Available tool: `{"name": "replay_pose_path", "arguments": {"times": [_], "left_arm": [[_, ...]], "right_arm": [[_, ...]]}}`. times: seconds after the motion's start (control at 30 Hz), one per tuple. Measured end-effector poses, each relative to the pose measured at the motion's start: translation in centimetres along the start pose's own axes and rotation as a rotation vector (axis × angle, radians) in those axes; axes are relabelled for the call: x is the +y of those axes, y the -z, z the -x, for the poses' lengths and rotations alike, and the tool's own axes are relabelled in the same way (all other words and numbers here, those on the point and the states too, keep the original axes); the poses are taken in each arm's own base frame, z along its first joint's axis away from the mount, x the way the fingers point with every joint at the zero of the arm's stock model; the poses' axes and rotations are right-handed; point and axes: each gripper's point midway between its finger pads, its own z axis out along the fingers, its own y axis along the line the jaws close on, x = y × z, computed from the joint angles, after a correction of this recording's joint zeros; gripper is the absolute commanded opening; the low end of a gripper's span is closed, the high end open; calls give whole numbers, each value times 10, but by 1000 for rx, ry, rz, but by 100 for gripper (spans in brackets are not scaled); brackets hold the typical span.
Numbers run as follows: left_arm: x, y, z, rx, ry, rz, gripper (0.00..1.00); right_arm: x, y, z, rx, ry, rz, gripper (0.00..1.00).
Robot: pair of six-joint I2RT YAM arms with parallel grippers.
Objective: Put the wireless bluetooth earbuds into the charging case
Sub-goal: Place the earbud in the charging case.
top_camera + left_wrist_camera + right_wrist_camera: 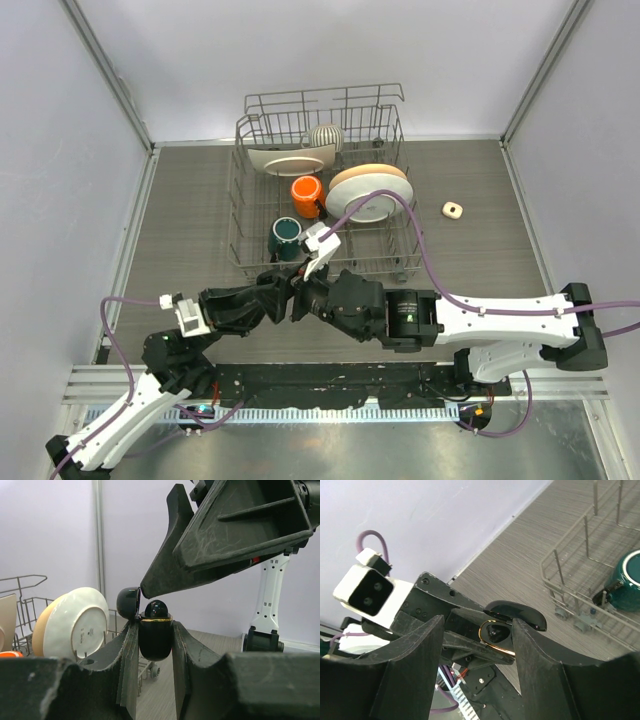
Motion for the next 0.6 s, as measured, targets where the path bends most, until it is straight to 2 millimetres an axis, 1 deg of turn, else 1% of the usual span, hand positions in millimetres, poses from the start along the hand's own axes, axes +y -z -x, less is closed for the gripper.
{"name": "replay_pose_path", "arguments": {"times": [0.1,0.2,0.27,0.33,0.4,0.47,0.6], "left_arm": [[0,0,2,-8,-2,-2,0],[0,0,2,-7,-2,-1,0],[0,0,2,-8,-3,-1,0],[0,0,2,-8,-3,-1,0],[-1,0,2,-7,-4,-4,0],[-3,0,2,-6,-5,-18,0],[-15,1,3,-7,-15,-88,1]], "right_arm": [[8,5,5,-12,-1,57,62],[16,17,16,-33,-9,127,62],[20,26,26,-54,-15,162,62],[19,34,40,-88,-29,161,61],[12,38,50,-112,-37,128,59],[1,35,54,-108,-30,77,58],[-29,14,61,-76,-35,-28,56]]}}
